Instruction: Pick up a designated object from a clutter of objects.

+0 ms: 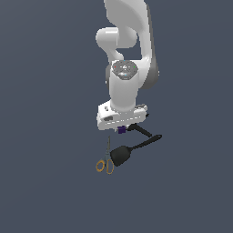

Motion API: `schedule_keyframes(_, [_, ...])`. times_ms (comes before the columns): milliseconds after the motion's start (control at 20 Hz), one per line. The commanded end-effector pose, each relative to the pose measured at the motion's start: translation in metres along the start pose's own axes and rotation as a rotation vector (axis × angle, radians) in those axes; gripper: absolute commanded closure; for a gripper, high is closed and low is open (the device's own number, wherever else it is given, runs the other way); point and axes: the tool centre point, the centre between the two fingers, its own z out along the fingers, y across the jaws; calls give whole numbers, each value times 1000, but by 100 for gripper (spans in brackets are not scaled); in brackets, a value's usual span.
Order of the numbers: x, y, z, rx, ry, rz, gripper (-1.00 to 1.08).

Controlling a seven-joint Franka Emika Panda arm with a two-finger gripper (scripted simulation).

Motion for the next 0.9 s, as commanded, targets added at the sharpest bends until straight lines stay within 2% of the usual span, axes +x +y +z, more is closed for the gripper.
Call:
schedule_keyframes(0, [10,-19,-24,-1,0,1,108])
schedule_keyframes(500, [54,-92,-118,-1,0,1,108])
schedule_keyframes(850, [80,-132,-169,1,0,1,108])
